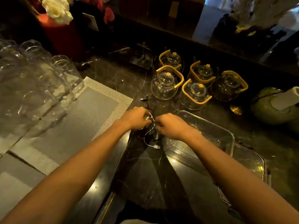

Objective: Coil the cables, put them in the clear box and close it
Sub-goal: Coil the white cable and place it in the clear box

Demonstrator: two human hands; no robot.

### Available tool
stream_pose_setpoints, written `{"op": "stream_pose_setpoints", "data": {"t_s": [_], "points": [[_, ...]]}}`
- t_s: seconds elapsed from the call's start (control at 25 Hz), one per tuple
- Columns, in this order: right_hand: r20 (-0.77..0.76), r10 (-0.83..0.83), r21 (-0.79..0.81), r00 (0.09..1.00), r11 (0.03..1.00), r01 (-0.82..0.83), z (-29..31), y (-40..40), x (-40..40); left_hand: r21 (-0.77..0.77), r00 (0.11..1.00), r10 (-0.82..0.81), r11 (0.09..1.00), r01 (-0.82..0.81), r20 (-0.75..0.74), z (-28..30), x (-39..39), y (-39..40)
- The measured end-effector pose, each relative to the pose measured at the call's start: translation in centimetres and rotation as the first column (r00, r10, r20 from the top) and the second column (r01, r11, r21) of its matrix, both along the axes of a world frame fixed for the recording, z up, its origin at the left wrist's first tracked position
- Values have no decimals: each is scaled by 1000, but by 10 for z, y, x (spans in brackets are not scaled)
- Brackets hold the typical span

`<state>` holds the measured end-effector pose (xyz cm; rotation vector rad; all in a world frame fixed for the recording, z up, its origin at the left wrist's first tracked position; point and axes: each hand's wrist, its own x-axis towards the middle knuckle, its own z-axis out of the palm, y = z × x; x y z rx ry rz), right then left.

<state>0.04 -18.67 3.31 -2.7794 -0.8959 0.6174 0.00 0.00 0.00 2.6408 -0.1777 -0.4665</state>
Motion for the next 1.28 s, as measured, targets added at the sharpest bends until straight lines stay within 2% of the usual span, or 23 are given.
{"op": "stream_pose_setpoints", "data": {"t_s": [0.12,0.24,0.4,0.56,0.8,0.88,0.96,1.04,1.12,1.2,1.28], "points": [[130,169,-104,977,982,-156,-15,14,-21,-27,997,-53,998,52,-48,-19,-11,1],[107,226,-181,968,962,-205,-28,22,-50,-6,990,-91,996,91,-105,-38,-19,-2],[-48,216,-343,975,914,-219,-39,28,-71,23,982,-99,994,104,-162,-53,-26,-5],[-14,119,-370,993,922,-115,-51,34,-76,40,986,-130,990,135,-102,-65,-32,-7],[-62,-39,-298,997,955,19,-50,36,-75,-103,1000,-2,995,0,-16,-64,-34,3],[-30,-99,-154,995,984,93,-36,34,-75,-128,999,42,991,-39,24,-60,-31,9],[-45,-192,81,980,977,196,-15,25,-67,-138,998,50,989,-44,43,-57,-28,13],[-147,-305,324,941,884,337,9,11,-51,-165,996,86,983,-78,39,-53,-26,14],[-323,-359,530,876,698,481,33,-7,-35,-201,989,141,971,-130,42,-47,-24,11],[-544,-347,648,764,404,645,56,-21,-22,-227,988,147,965,-134,44,-40,-20,8],[-695,-261,669,670,105,735,75,-32,-11,-216,991,124,970,-111,46,-32,-16,3]]}}
